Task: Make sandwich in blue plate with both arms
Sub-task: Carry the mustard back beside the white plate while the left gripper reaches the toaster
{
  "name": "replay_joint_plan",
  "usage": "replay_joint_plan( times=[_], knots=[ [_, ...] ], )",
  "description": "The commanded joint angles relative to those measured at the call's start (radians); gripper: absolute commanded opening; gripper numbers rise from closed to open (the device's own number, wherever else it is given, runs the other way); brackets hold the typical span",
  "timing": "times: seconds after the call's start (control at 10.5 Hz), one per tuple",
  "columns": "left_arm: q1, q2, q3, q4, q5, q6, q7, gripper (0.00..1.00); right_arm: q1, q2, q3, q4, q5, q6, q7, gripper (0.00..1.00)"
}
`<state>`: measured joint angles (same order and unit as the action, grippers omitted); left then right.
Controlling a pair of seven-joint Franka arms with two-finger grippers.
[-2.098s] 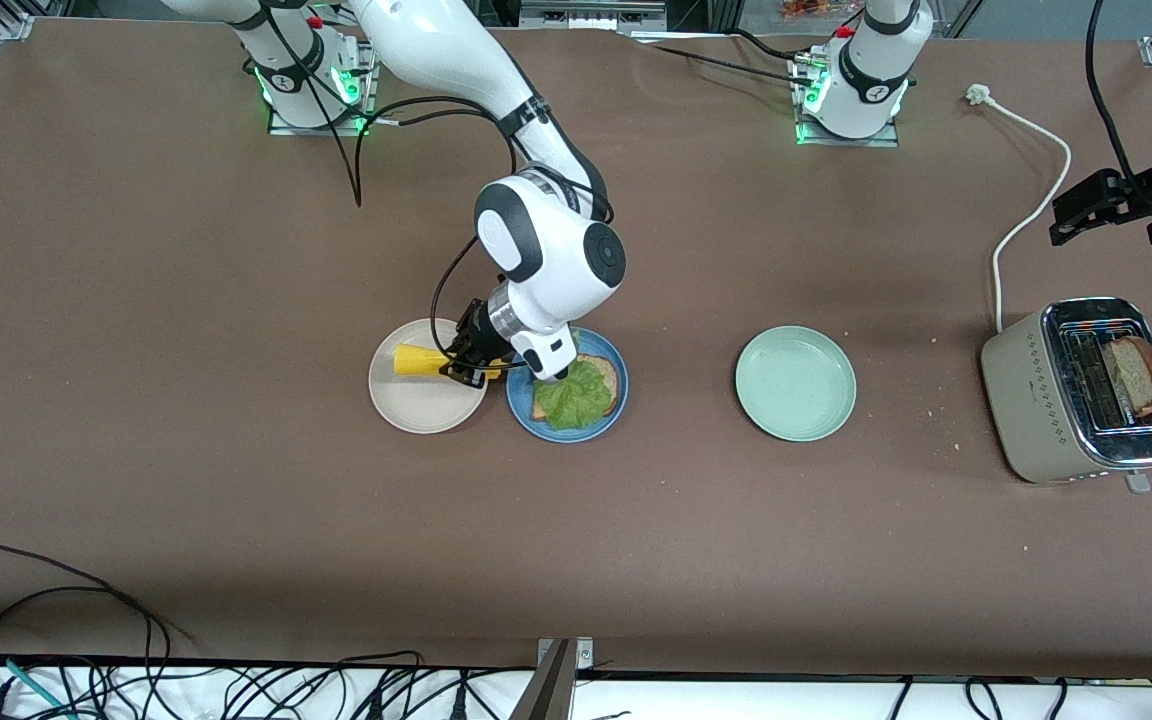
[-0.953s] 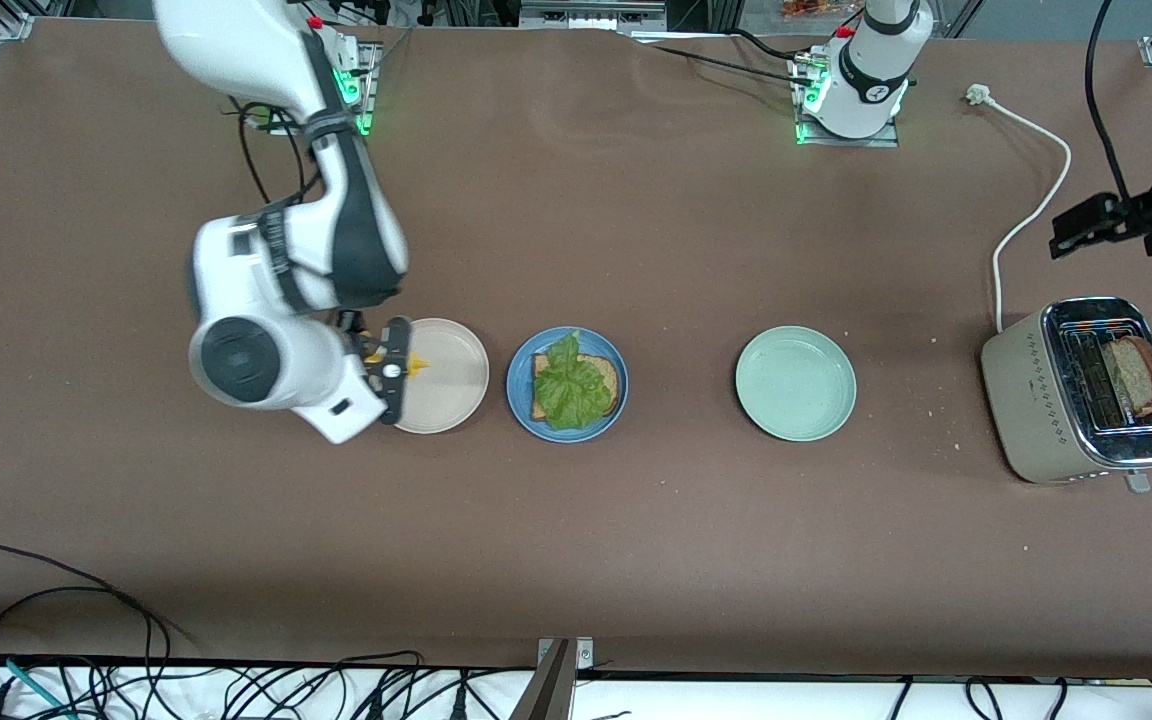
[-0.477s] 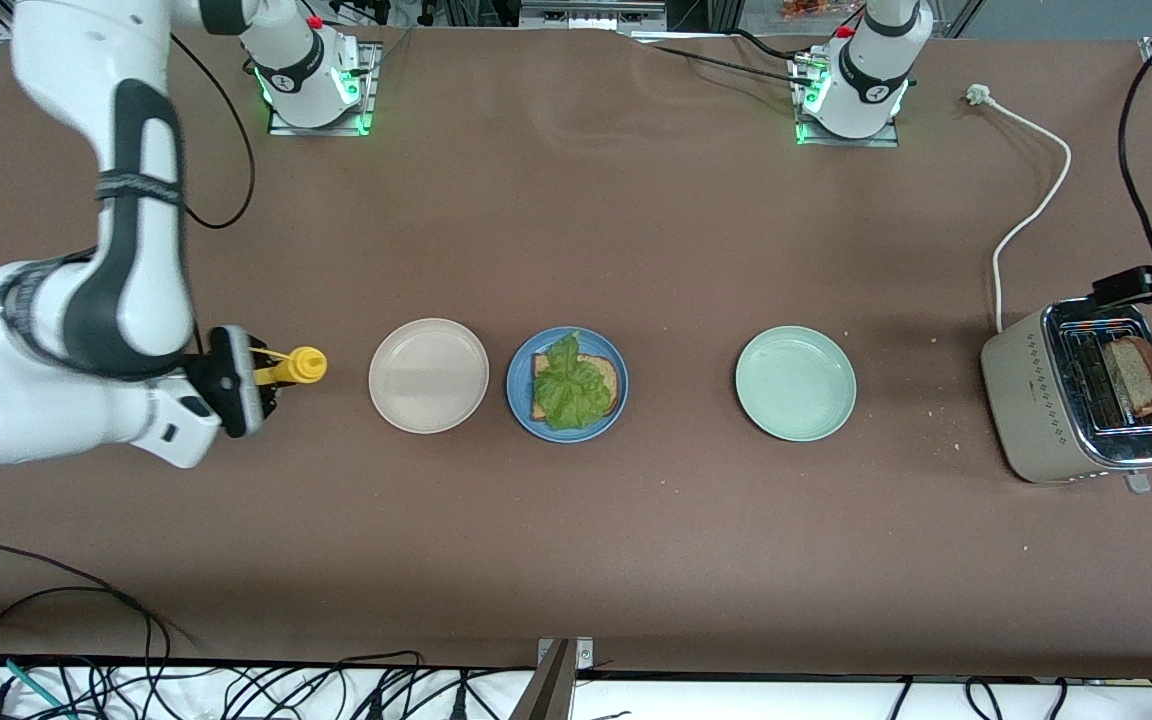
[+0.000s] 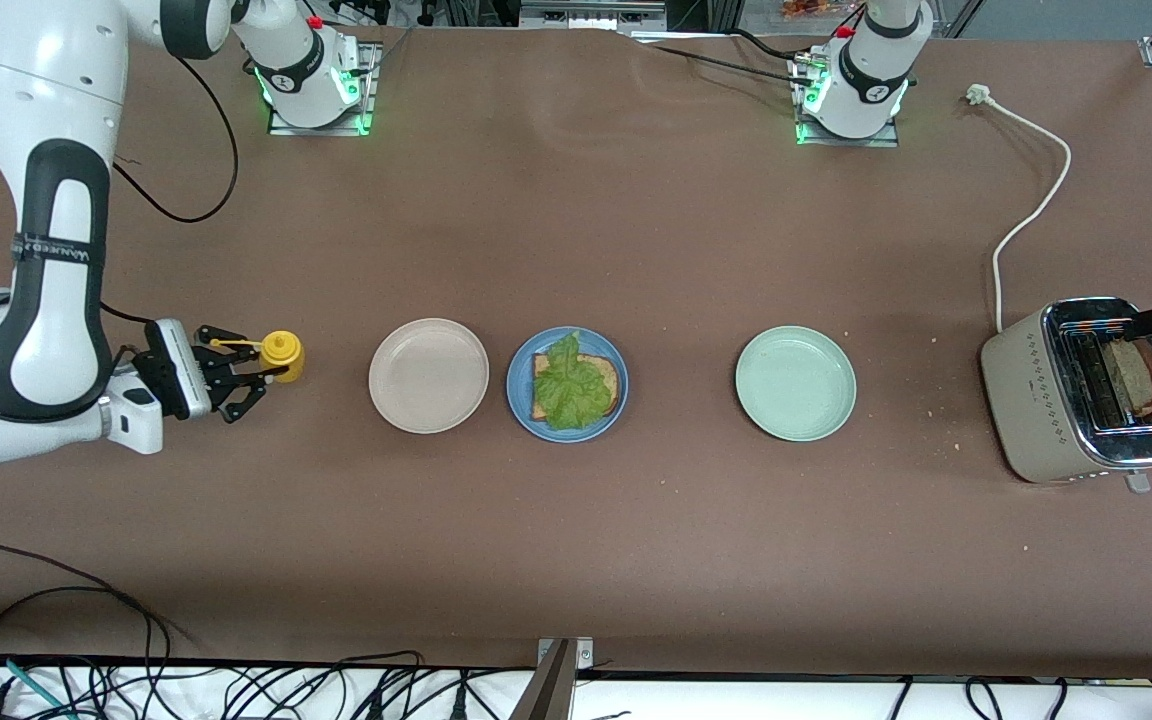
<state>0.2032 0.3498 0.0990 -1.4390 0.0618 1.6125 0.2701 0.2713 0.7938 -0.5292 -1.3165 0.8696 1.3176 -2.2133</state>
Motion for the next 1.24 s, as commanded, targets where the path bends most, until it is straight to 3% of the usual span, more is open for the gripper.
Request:
replay_joint_plan(
  times=[0.0,0.38,0.86,0.95,1.05,1.14],
  knots=[
    [0.016,0.061,-0.004,0.032,0.018,0.03,0.021,1.0,-0.024,0.068,0.011,-0.026,0.113,-0.072,-0.155,0.25],
    [0.036,0.116,0.03,0.032,0.019,0.035,0.017,1.0,-0.056,0.159,0.014,-0.026,0.19,-0.078,-0.307,0.25],
    [0.045,0.136,0.028,0.031,0.016,0.038,-0.138,1.0,-0.098,0.189,0.094,-0.023,0.216,-0.07,-0.31,0.26],
    [0.051,0.136,0.028,0.025,0.019,0.071,-0.137,1.0,-0.098,0.191,0.092,-0.023,0.216,-0.069,-0.309,0.58],
    [0.071,0.136,0.027,0.017,0.019,0.082,-0.131,1.0,-0.098,0.194,0.092,-0.024,0.216,-0.069,-0.301,1.0],
    [0.074,0.138,0.027,0.017,0.021,0.084,-0.129,1.0,-0.112,0.197,0.092,-0.024,0.213,-0.072,-0.292,1.0]
  ],
)
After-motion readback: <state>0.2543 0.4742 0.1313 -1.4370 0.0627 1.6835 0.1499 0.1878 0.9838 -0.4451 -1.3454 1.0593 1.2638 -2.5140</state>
